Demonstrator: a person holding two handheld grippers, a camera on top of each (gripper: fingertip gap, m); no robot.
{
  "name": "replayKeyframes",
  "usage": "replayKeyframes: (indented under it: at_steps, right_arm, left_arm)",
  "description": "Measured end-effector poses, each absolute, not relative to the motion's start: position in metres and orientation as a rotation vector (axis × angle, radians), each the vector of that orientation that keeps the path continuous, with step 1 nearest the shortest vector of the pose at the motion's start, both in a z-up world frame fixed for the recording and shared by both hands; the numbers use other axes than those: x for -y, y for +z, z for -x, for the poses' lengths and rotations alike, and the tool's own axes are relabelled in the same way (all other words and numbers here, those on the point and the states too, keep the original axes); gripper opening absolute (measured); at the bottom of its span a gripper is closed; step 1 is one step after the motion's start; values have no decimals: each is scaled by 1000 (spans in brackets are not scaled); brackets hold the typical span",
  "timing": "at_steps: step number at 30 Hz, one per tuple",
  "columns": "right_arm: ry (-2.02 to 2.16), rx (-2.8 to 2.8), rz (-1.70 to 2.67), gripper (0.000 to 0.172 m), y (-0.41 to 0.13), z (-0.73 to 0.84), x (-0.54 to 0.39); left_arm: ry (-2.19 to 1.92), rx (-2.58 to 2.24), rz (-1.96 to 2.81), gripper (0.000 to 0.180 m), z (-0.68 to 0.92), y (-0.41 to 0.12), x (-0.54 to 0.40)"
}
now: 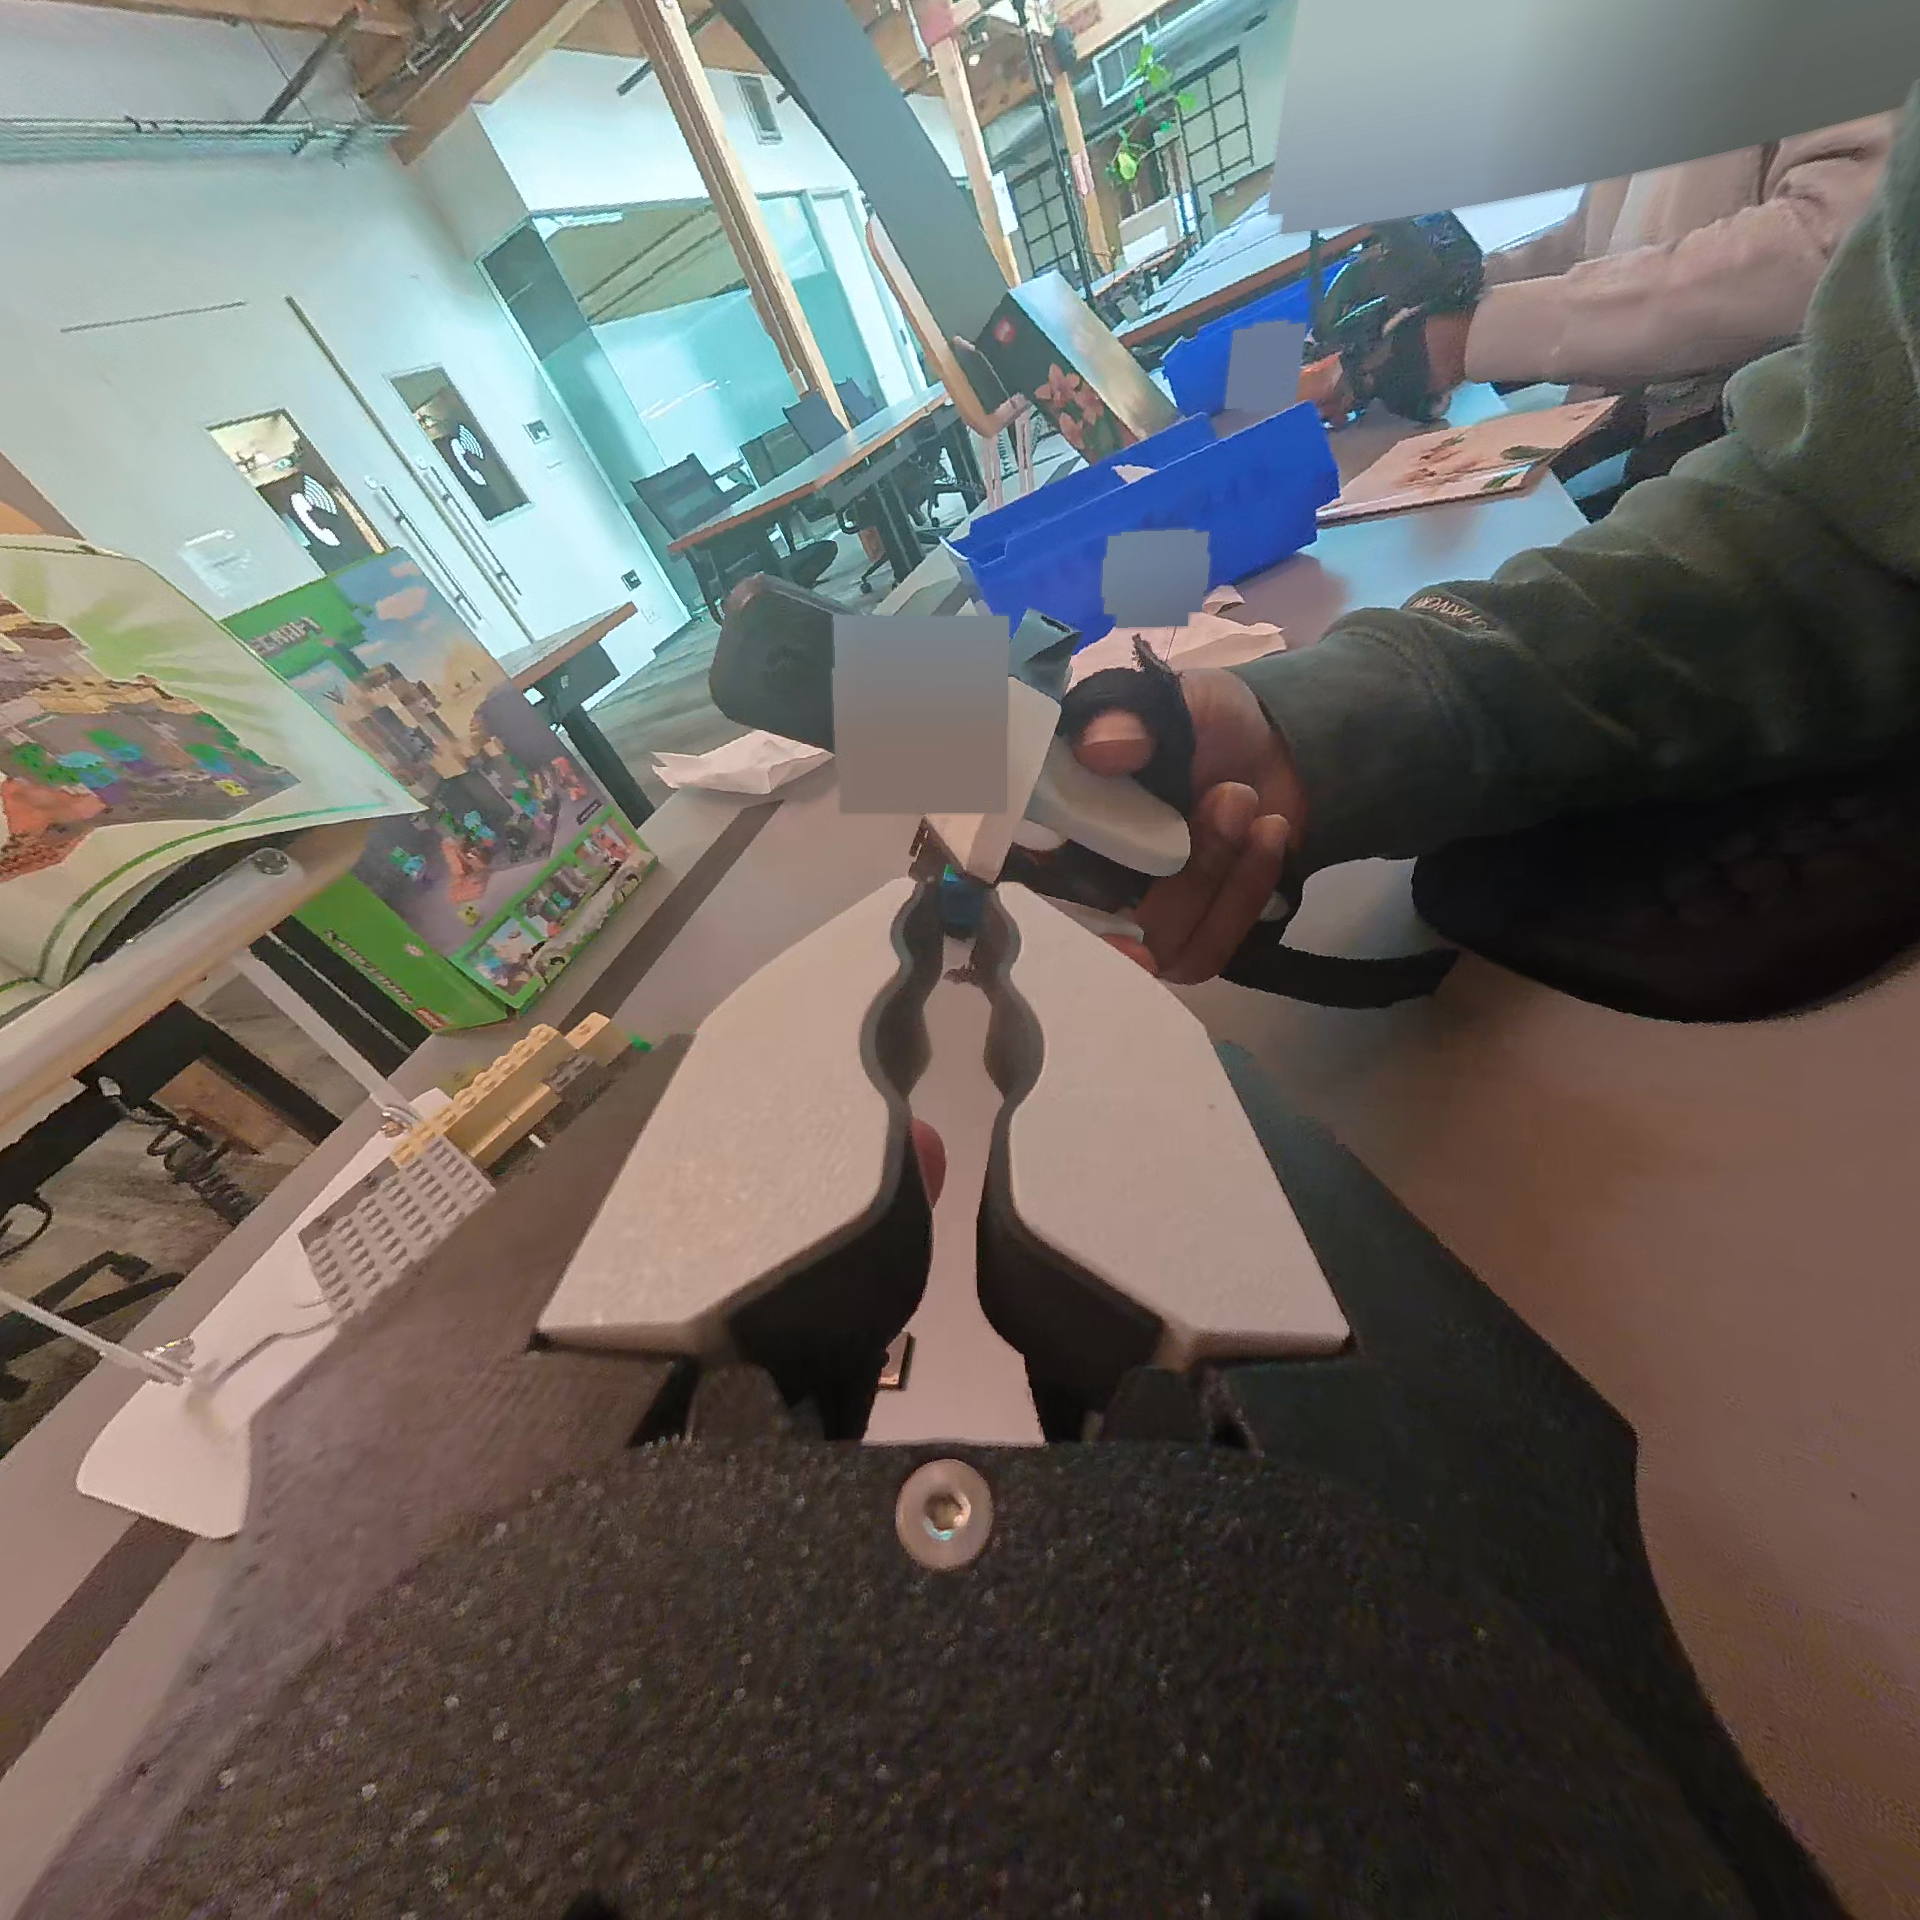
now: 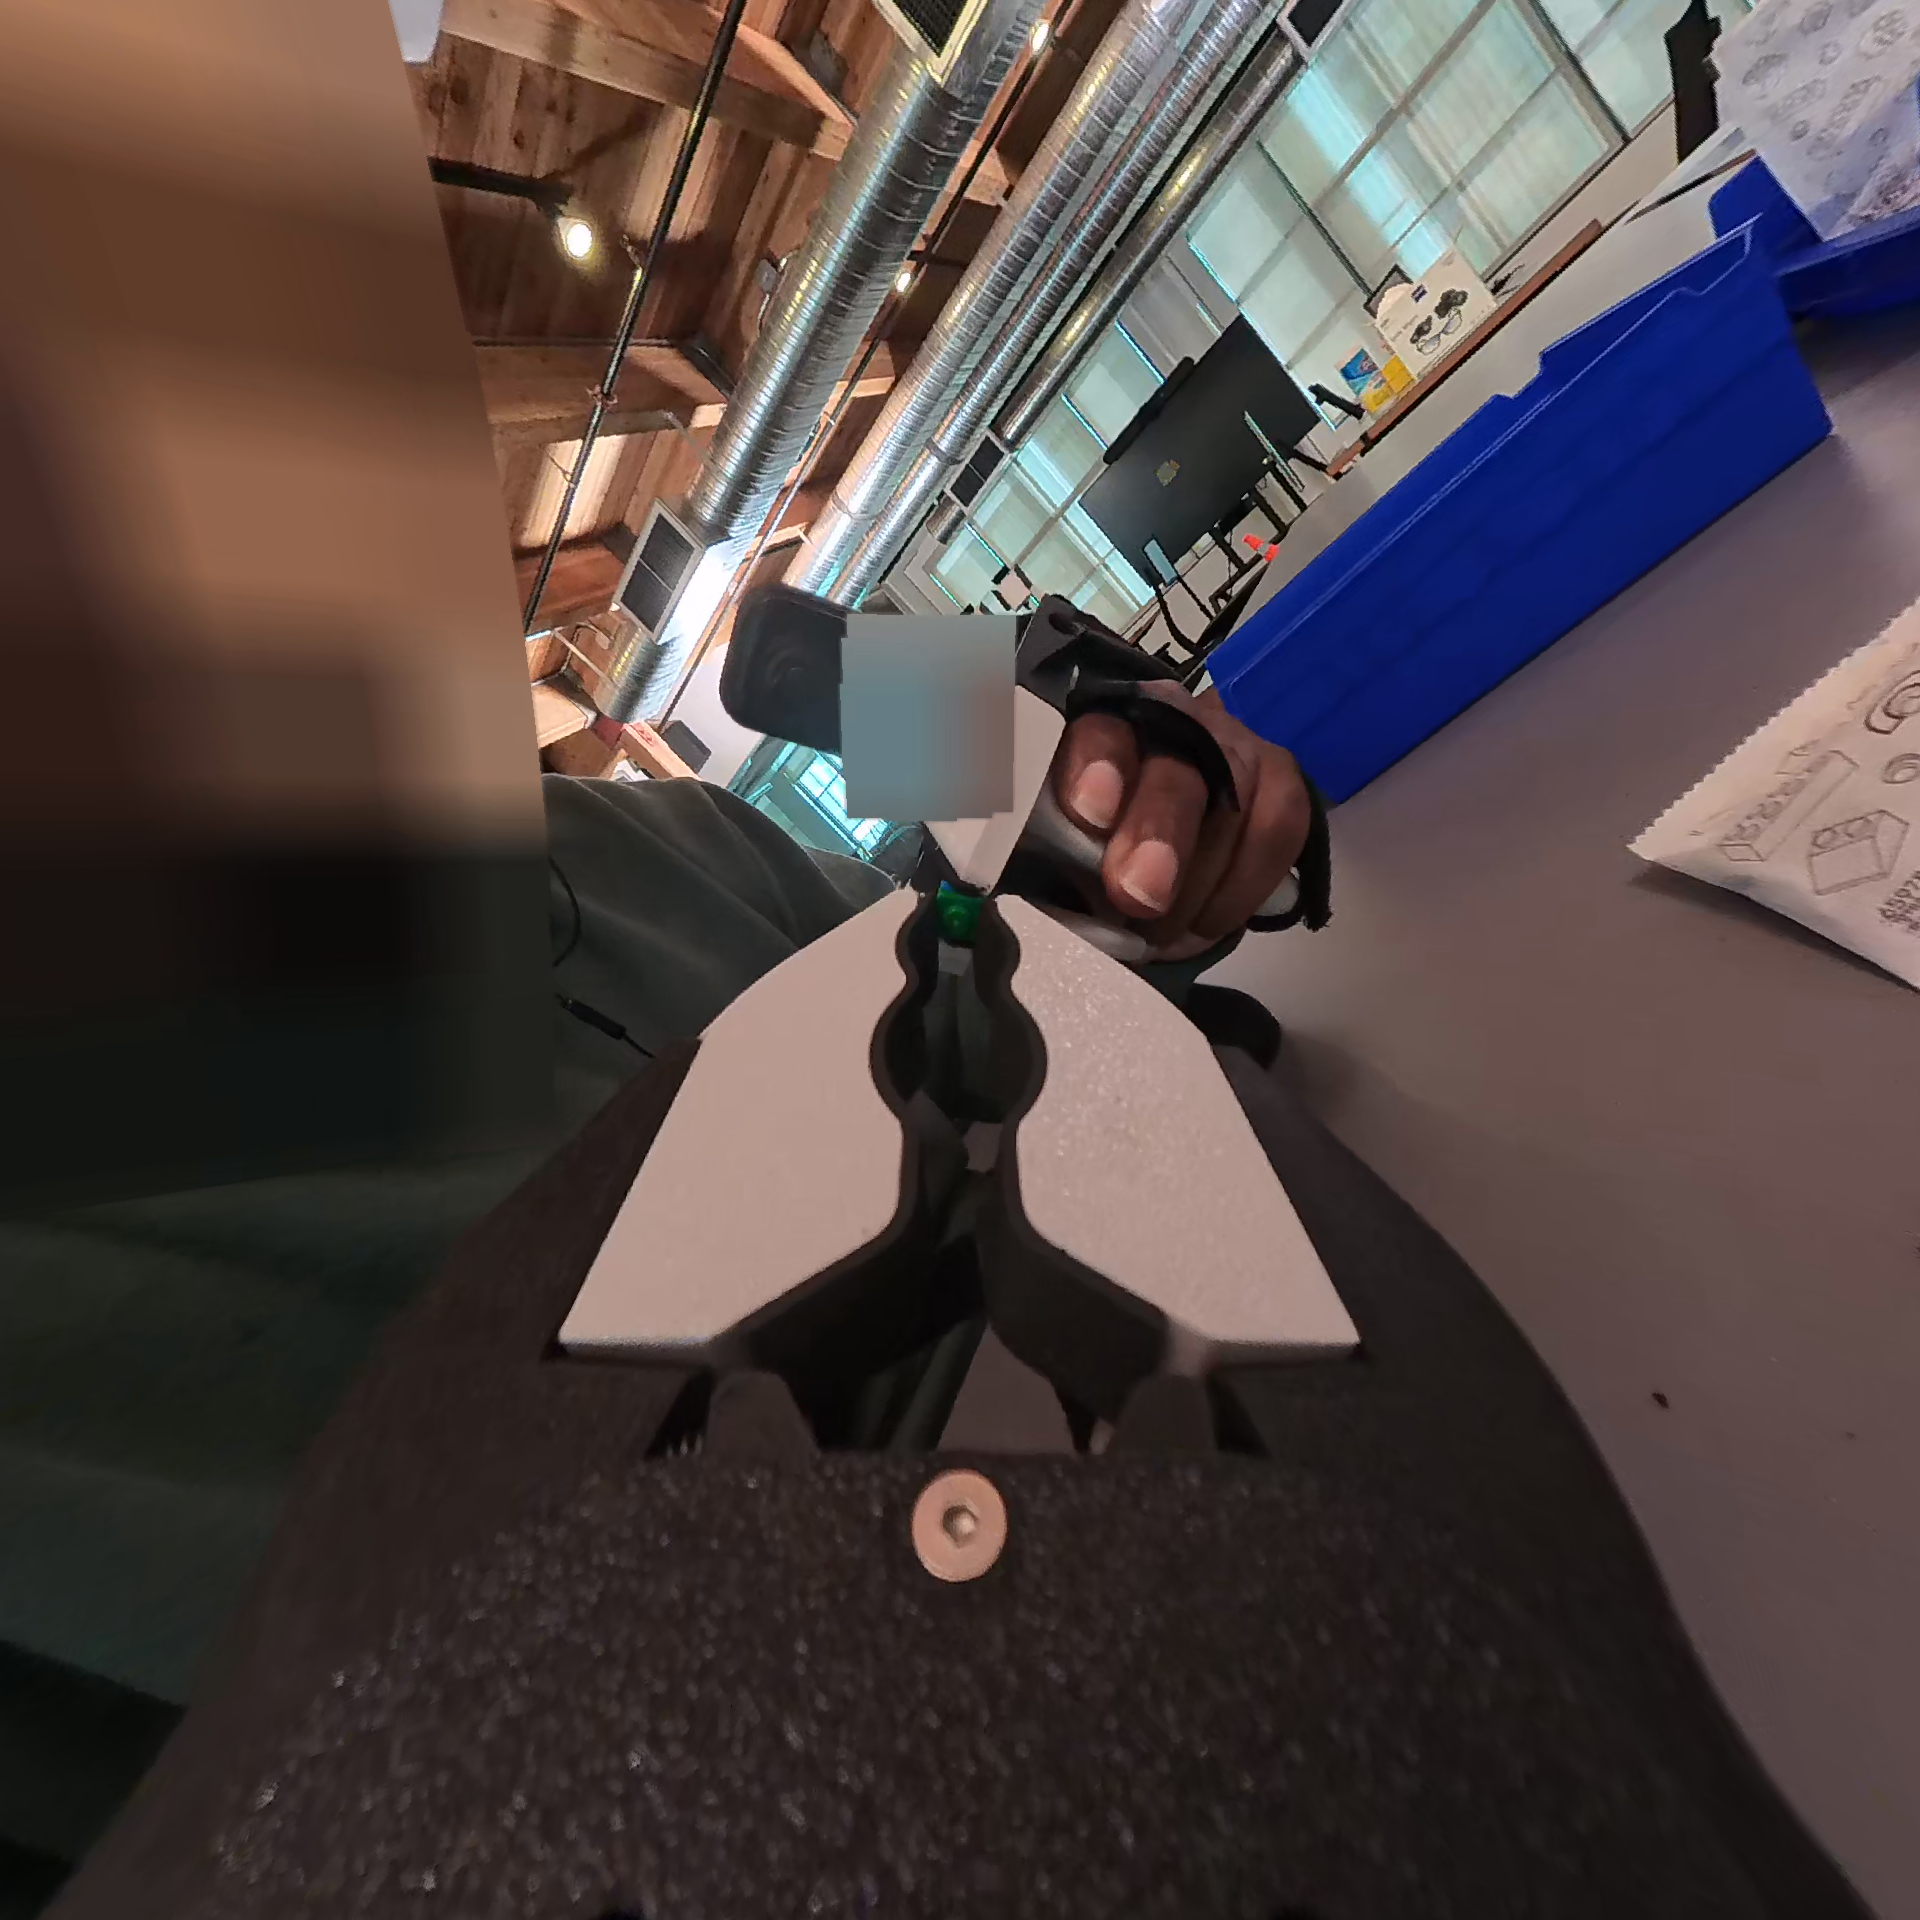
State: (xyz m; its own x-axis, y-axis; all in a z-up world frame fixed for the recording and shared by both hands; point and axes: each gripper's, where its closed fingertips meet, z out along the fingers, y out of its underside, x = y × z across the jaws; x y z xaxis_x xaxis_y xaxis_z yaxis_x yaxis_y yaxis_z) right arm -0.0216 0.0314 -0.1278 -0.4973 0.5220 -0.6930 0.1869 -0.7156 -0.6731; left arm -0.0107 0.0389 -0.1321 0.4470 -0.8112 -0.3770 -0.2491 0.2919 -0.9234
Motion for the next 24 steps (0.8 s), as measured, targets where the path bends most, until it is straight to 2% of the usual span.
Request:
replayKeyframes:
  at_steps: [9,12,13,15,24]
  right_arm:
    - [2315,1083,1439,7,-130,18,-33]
    - [2214,764,1424,6,-123,-18,-94]
    - [2108,902,1433,7,-127,-3,-79]
    - [2158,1043,1439,8,-134,19,-53]
    - [2074,1007,1387,7,-131,2,-68]
  left_arm:
    - [-600,-1066,1293,8,10,-133,-39]
    - [-732,-819,1188,7,61,-88,-42]
    - [-668,-877,1217,8,50,-102,-45]
    - [-637,-1018,1281,8,20,-128,-44]
    - [-625,-995,1334,8,28,-141,-59]
